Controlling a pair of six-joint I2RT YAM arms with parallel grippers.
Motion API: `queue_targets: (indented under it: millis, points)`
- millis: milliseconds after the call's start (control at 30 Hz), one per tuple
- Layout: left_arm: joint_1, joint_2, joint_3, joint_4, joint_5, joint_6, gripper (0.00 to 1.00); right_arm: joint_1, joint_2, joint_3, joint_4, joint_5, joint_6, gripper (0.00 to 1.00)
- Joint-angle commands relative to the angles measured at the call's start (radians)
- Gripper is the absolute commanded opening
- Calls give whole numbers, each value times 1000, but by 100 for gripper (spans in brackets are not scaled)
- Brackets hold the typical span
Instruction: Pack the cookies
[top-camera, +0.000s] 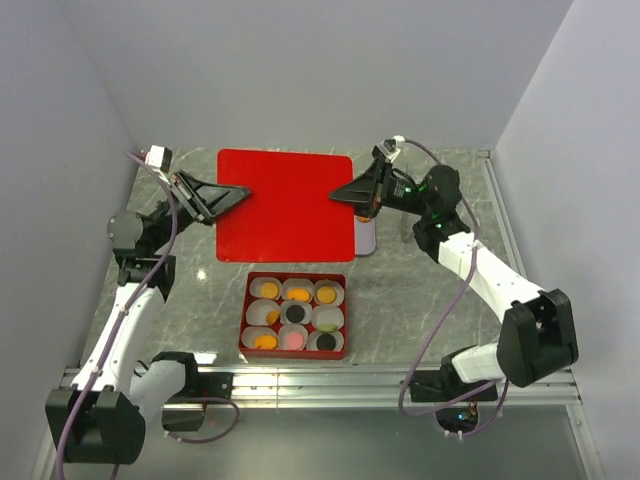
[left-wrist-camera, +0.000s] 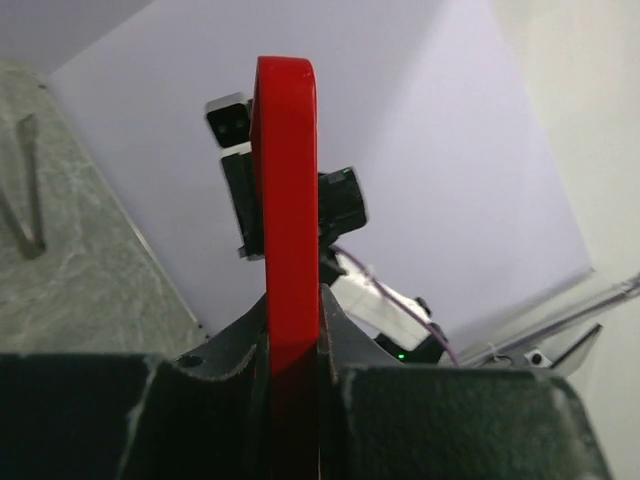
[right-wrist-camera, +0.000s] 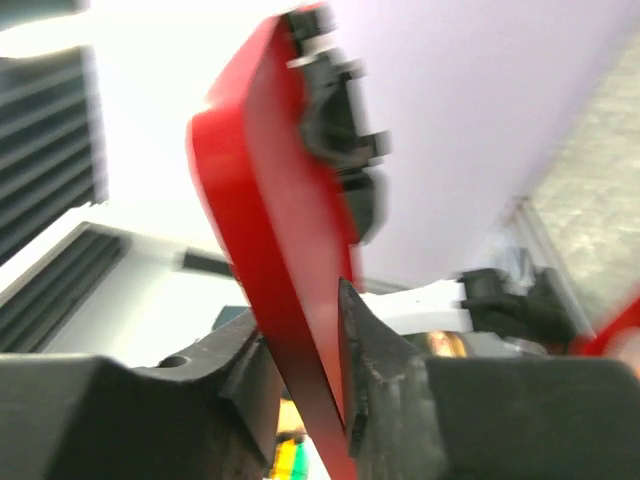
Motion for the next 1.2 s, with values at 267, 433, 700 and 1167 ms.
queue_targets:
  millis: [267,433,700,1167]
  points:
    - [-5,-104,-58,-357,36,247,47,28,-78,45,-596,43,-430,13]
    - [-5,-113,-71,-454,36,312,70,28,-94,3,-574,52,-421,8]
    - [-2,-127,-22,-933,-106,571,88,18,-160,-144,-501,78,-383,2]
    - [13,-197,-45,-1362,-445,815,93,-1,-296,-369,-407,127,-337,2]
